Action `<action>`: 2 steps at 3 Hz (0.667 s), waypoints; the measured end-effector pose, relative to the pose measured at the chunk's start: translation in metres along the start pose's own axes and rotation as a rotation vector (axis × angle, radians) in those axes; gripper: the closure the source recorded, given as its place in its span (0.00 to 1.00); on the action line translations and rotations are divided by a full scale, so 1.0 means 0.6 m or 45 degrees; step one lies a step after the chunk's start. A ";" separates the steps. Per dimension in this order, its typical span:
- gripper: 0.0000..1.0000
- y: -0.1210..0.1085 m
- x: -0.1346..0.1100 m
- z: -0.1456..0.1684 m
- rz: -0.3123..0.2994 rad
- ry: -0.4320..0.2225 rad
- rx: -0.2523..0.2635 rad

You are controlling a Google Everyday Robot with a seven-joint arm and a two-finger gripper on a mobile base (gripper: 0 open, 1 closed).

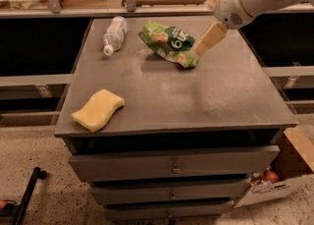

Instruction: Move green rice chip bag near sponge

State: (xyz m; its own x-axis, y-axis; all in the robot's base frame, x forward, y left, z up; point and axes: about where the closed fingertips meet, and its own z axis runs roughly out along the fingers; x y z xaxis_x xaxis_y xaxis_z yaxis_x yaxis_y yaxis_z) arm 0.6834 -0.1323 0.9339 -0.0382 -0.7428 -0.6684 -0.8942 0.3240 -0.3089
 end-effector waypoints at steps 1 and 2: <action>0.00 -0.018 -0.005 0.046 0.046 -0.020 0.018; 0.00 -0.030 0.000 0.100 0.123 -0.033 0.027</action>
Offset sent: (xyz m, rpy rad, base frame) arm 0.0665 0.0399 -0.0562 0.1101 0.0566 -0.1327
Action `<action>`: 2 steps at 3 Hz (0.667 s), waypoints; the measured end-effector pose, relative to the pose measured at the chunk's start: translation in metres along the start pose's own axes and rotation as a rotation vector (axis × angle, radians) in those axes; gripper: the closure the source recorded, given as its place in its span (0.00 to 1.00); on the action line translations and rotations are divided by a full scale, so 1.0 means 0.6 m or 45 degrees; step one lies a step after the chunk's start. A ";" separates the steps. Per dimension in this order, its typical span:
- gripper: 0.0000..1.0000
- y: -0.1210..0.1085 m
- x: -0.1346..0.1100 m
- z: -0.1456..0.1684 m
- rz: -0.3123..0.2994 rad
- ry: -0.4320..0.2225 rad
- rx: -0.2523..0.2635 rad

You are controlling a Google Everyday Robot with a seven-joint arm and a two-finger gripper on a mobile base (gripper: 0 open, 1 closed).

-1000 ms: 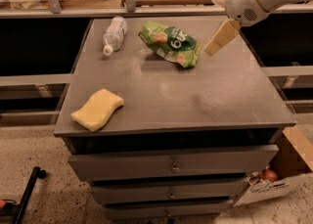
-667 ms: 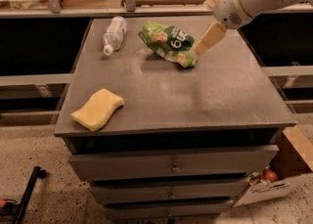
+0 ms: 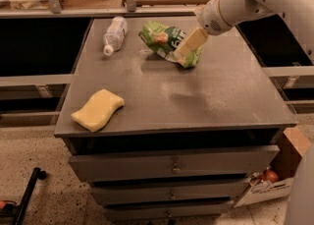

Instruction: Move green rice chip bag near sponge

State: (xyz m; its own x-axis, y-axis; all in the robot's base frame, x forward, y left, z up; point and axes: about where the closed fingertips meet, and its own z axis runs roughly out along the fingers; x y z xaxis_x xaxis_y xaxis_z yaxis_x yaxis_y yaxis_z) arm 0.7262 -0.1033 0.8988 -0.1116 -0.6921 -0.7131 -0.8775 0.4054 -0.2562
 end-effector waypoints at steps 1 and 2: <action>0.00 -0.001 0.011 0.042 0.062 0.004 -0.003; 0.18 -0.002 0.028 0.072 0.109 0.021 -0.003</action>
Offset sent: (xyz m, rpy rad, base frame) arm 0.0284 0.0116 -0.0562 0.0324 0.0842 -0.1006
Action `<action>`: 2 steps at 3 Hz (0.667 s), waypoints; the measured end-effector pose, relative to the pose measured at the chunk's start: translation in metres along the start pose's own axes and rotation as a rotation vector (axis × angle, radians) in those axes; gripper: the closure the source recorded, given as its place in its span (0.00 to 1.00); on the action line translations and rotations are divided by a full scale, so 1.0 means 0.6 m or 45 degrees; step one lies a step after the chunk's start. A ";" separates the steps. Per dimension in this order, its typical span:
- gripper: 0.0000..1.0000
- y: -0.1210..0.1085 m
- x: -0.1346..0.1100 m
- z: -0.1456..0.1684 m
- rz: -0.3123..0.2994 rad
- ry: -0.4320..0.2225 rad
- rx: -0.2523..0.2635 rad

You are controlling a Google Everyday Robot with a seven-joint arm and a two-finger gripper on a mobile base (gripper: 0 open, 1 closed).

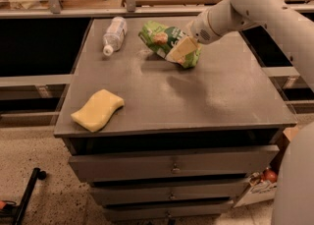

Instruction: Move green rice chip bag near sponge

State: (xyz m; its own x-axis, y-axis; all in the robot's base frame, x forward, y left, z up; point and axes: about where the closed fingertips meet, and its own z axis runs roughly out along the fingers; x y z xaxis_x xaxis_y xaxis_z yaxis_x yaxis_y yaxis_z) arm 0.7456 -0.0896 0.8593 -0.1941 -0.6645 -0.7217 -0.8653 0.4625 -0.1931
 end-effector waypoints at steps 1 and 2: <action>0.41 -0.002 0.015 0.015 0.033 0.010 -0.007; 0.65 -0.003 0.023 0.022 0.047 0.002 -0.031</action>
Offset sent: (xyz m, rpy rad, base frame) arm 0.0063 -0.0092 -0.0180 0.0379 0.0472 -0.0056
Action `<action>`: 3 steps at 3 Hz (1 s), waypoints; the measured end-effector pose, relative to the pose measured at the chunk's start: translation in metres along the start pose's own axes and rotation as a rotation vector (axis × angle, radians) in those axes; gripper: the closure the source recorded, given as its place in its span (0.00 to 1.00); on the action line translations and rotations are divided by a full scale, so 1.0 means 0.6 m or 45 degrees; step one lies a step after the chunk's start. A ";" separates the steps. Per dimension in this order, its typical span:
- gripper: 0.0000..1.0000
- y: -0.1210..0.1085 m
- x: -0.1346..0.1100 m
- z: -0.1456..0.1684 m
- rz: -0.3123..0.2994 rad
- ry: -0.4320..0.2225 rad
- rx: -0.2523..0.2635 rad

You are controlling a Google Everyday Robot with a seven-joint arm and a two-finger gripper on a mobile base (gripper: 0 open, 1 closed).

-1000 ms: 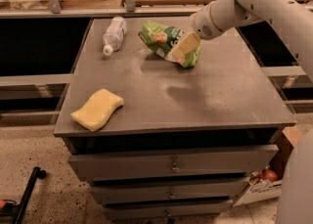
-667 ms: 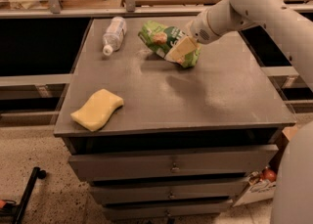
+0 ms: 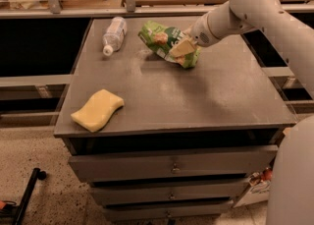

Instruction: Move green rice chip bag near sponge

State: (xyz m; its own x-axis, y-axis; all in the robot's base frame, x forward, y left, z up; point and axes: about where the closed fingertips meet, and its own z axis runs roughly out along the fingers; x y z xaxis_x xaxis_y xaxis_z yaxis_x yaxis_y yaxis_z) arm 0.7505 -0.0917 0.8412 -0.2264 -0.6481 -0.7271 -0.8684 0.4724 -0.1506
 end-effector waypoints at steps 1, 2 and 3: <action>0.87 -0.005 0.005 -0.010 -0.014 0.002 -0.016; 1.00 -0.007 0.006 -0.039 -0.073 -0.004 -0.048; 1.00 0.018 -0.019 -0.066 -0.127 -0.029 -0.094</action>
Offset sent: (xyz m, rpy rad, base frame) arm -0.0167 -0.0387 0.0347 -0.0348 -0.0391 0.1317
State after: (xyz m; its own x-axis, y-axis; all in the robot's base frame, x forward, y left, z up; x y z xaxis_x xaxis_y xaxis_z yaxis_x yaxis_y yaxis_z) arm 0.7261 -0.1029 0.8741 -0.1281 -0.6755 -0.7261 -0.9165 0.3603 -0.1735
